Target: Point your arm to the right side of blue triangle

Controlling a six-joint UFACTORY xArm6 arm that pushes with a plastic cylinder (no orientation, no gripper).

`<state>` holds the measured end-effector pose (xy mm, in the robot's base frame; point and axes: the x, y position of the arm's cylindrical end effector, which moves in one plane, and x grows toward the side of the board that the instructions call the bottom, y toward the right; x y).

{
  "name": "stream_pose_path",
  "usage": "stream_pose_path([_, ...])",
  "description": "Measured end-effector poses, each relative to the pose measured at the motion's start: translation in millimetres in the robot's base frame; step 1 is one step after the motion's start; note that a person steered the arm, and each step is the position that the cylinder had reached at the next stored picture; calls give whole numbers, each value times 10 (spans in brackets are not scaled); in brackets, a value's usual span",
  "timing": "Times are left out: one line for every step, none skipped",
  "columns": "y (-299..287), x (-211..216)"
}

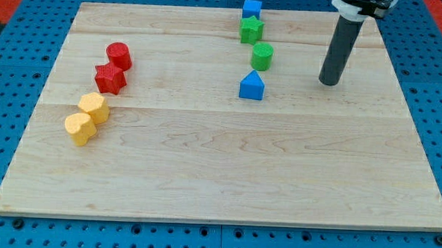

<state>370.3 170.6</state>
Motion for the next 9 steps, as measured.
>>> stream_pose_path([0,-9])
stream_pose_path([-6,-9])
stream_pose_path([-29,-29])
stream_pose_path([-1,-42])
stream_pose_path([6,-42])
stream_pose_path([10,-43])
stream_pose_path([-41,-58])
stream_pose_path([-116,-22])
stream_pose_path([-146,53])
